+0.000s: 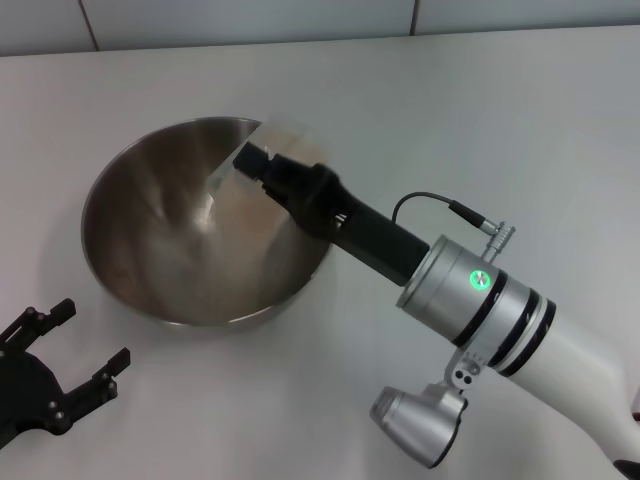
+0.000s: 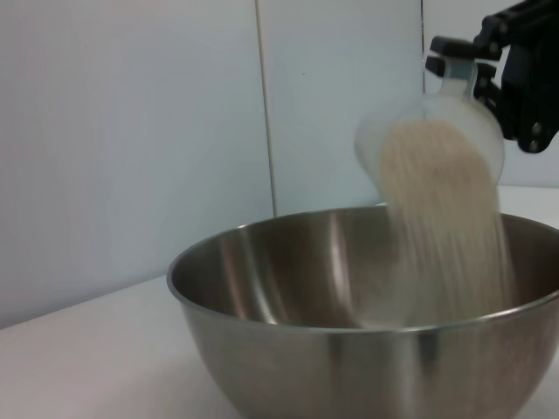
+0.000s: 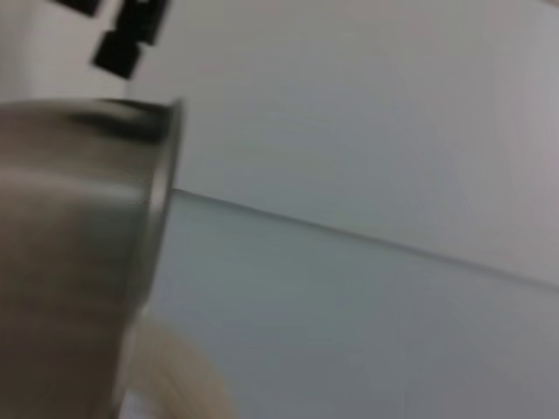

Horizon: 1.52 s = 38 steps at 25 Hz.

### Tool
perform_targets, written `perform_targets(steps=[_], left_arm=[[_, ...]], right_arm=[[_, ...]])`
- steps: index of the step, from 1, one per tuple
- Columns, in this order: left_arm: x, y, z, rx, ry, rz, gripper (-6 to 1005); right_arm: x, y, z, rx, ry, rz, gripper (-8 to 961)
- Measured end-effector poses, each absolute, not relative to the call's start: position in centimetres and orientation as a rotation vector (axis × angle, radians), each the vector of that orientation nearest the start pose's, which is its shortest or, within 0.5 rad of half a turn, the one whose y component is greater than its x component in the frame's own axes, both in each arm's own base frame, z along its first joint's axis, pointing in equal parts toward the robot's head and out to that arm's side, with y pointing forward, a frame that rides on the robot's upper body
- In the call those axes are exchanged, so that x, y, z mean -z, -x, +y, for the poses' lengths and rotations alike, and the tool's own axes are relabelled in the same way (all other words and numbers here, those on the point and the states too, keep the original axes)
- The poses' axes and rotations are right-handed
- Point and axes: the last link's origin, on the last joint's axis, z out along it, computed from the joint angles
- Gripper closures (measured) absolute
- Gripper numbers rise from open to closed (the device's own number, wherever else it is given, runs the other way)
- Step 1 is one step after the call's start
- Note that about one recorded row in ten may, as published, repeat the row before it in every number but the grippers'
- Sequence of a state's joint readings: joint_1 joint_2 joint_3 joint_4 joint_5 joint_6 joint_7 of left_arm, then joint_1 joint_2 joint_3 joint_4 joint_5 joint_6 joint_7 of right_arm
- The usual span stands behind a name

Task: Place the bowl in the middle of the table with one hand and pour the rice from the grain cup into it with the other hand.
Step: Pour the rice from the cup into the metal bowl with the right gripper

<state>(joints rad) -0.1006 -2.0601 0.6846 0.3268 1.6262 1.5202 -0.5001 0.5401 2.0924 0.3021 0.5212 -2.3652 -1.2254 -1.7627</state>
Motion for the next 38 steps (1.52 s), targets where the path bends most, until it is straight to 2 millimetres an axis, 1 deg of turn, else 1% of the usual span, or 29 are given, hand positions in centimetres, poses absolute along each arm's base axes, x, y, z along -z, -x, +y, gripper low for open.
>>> perform_targets(steps=[7,13,20,31,33,36,38], left_arm=[[1.5,37.1,19.2,0.633,2.278,-0.364,155],[1.5,36.9,19.5,0.643,2.282,-0.364,155],[1.4,36.8,19.5,0.654,2.282,-0.361,155],[1.1,36.9,19.3,0.657,2.278,-0.355,155],[1.1,36.8,19.3,0.662,2.277,-0.352,155],[1.0,36.7,19.3,0.671,2.276,-0.347,155],[1.0,36.7,19.3,0.672,2.276,-0.346,155]], right_arm=[[13.5,-16.8,28.1,0.190,1.112,-1.757,934],[14.1,-16.6,27.7,0.309,0.954,-1.886,935],[14.8,-16.4,27.6,0.380,0.858,-1.989,934],[14.9,-16.5,27.3,0.374,0.892,-1.968,934],[14.8,-16.1,27.1,0.328,0.953,-1.915,935],[14.8,-15.4,26.7,0.206,1.099,-1.795,935],[14.8,-15.3,26.4,0.148,1.185,-1.728,935]])
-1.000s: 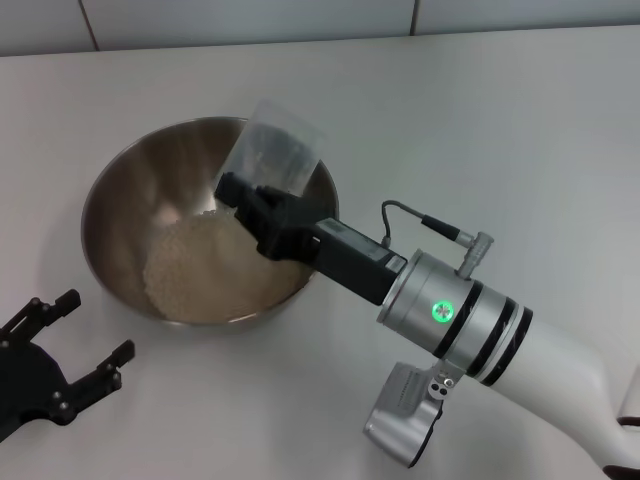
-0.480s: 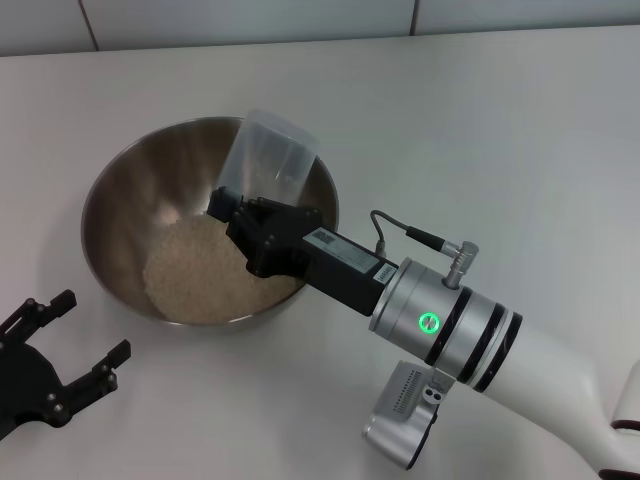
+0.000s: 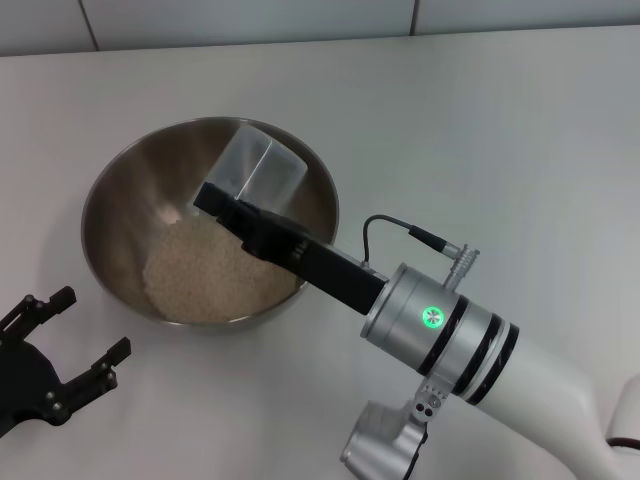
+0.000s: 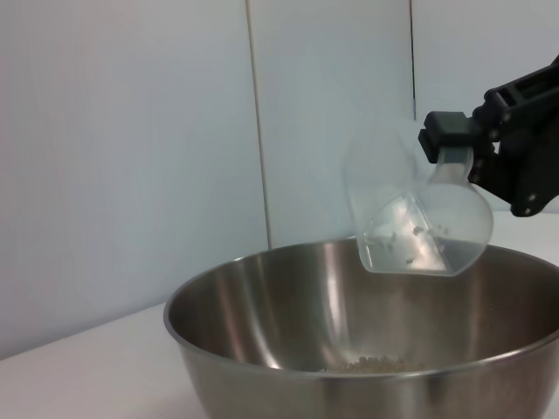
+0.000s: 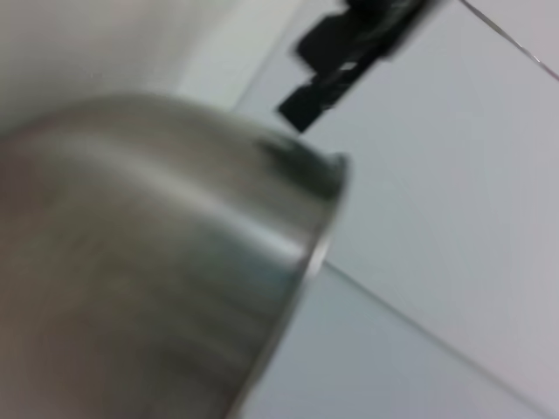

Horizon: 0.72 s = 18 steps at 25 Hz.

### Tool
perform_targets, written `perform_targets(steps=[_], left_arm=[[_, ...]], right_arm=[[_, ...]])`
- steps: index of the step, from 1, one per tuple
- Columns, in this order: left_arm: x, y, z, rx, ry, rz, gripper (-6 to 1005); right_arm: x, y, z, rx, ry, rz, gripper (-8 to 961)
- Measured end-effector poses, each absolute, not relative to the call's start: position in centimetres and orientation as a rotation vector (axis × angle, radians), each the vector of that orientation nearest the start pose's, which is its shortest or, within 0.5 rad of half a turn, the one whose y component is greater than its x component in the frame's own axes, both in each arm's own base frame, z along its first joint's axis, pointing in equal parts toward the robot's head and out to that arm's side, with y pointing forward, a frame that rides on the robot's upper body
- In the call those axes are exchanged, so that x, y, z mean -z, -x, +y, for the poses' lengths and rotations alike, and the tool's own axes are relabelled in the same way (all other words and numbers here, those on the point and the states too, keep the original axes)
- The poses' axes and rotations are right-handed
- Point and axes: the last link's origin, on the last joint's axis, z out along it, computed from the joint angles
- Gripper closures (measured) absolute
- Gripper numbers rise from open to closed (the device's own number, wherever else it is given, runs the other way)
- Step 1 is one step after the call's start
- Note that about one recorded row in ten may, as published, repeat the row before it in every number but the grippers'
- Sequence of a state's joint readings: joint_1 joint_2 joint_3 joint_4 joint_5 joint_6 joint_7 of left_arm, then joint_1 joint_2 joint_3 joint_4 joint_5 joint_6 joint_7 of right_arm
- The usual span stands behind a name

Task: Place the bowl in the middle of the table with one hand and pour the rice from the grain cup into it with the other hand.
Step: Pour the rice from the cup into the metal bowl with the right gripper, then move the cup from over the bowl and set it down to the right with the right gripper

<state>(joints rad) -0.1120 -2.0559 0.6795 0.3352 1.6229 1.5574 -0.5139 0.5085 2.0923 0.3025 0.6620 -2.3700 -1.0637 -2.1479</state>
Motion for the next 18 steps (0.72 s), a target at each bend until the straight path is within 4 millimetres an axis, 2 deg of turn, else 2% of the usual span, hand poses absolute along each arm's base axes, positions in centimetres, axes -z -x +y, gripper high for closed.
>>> perform_targets(steps=[6,10,14,18], left_arm=[[1.1,36.7,19.3,0.675,2.276,-0.346,155],[1.1,36.5,19.4,0.679,2.277,-0.344,155],[1.1,36.5,19.4,0.684,2.278,-0.342,156],[1.2,36.5,19.4,0.684,2.277,-0.344,156]], right_arm=[[14.1,-14.7,26.0,-0.046,1.384,-1.471,935],[12.6,-14.6,26.9,-0.117,1.441,-1.254,935],[10.1,-14.4,28.3,-0.241,1.480,-0.872,934],[8.4,-15.4,29.1,-0.470,1.549,-0.475,934]])
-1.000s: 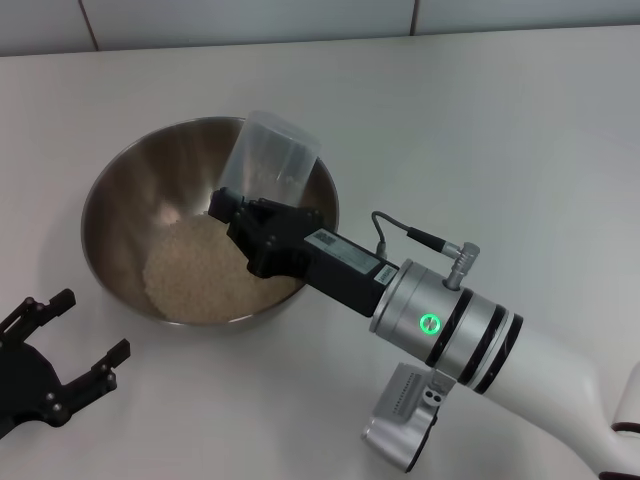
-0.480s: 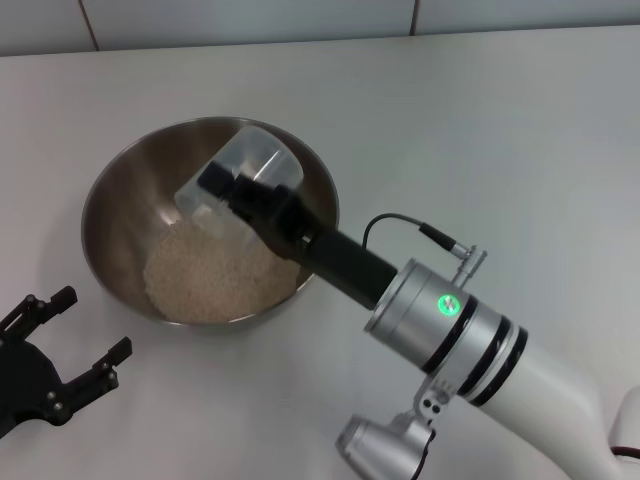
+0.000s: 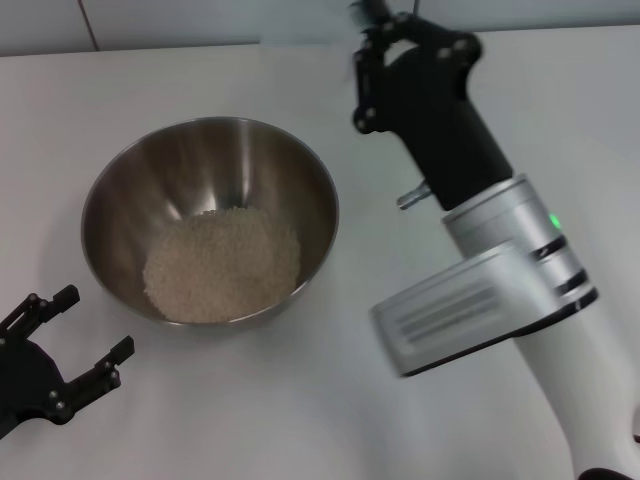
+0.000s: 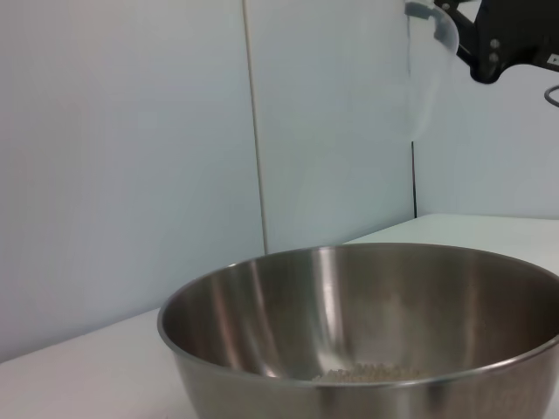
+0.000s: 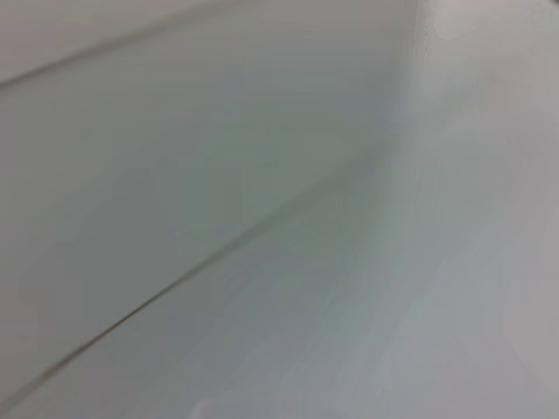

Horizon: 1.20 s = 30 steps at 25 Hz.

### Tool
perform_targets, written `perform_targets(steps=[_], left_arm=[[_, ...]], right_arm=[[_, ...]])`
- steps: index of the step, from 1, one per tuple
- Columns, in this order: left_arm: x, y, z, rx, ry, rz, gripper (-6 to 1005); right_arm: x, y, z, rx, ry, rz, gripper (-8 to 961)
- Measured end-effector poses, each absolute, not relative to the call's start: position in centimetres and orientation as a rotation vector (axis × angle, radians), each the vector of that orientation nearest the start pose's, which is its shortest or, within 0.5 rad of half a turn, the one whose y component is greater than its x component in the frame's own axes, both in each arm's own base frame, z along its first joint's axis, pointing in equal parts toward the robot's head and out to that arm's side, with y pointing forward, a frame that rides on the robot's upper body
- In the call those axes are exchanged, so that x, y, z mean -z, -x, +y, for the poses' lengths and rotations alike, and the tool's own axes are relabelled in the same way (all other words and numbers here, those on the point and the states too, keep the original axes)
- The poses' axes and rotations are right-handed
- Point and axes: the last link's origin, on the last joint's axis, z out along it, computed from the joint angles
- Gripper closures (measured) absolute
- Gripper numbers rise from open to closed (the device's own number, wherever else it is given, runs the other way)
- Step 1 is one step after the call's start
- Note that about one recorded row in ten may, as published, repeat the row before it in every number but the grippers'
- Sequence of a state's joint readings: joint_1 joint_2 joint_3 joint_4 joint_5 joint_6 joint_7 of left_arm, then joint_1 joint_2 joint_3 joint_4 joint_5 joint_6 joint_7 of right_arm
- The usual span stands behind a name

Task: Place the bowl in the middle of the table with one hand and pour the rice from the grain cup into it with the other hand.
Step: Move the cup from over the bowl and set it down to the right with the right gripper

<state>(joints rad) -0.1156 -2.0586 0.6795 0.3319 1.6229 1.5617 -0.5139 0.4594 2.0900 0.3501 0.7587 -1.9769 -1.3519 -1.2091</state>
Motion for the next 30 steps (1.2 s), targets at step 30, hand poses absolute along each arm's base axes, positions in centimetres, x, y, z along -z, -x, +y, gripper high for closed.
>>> perform_targets(steps=[30], left_arm=[[0.9,36.3,19.3,0.708,2.271,-0.345,156]], right_arm=[[6.0,-27.0,30.3,-0.762,1.696,0.326,934]])
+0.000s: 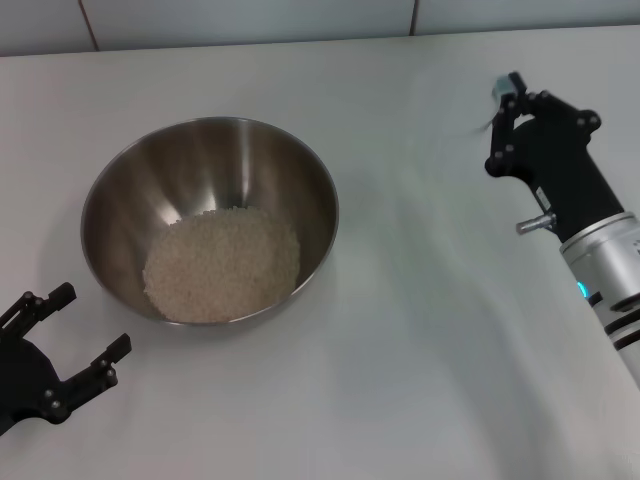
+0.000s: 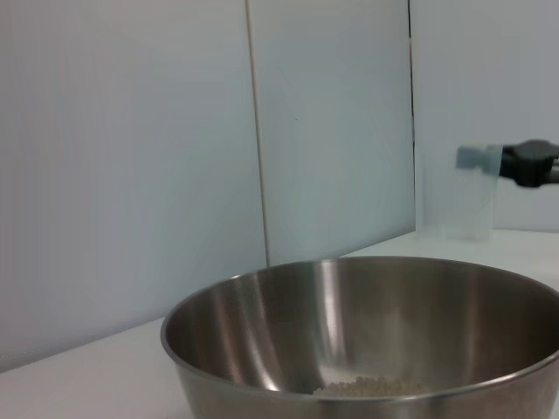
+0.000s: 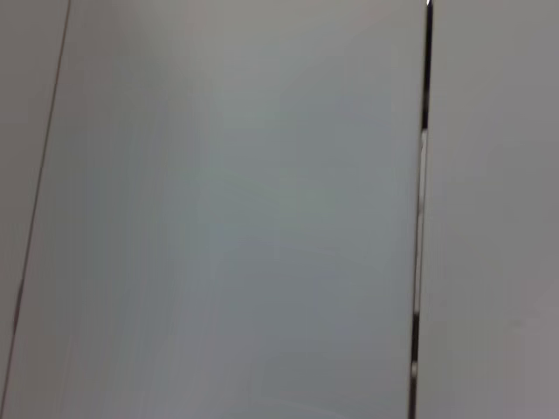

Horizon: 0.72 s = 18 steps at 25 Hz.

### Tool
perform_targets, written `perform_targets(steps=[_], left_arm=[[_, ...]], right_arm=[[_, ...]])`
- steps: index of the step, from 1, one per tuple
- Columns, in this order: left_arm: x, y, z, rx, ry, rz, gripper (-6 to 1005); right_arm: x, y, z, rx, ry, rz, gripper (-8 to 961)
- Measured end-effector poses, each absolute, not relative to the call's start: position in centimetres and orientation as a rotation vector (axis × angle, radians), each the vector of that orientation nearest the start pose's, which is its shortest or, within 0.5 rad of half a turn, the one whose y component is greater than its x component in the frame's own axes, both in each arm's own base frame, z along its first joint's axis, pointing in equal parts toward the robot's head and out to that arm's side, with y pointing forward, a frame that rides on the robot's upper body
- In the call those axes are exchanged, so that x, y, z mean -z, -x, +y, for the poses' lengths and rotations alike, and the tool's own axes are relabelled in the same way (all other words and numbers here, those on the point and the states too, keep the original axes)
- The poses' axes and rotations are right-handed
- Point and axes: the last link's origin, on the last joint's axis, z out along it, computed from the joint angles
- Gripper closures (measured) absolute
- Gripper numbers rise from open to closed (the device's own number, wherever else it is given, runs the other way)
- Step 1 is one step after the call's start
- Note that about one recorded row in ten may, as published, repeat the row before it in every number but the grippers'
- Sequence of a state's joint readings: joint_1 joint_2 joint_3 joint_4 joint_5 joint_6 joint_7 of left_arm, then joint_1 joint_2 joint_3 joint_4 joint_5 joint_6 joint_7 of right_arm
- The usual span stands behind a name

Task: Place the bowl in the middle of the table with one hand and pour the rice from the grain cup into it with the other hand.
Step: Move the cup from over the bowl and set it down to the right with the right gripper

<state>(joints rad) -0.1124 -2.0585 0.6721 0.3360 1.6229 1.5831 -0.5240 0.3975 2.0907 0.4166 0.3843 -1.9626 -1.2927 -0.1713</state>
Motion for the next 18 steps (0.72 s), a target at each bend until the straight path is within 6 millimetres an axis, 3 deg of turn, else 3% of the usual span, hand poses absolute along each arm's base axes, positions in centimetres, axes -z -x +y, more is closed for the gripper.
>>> perform_targets(steps=[11,18], left_arm=[[0.9,36.4,19.2,0.707,2.269,-0.348,156],[1.0,36.4,19.1,0.707,2.268,-0.352,156]], right_arm=[[8.6,-27.3,32.1,-0.616,1.868,0.391,934],[9.1,-27.3,32.4,-0.580,1.918,0.377,934]])
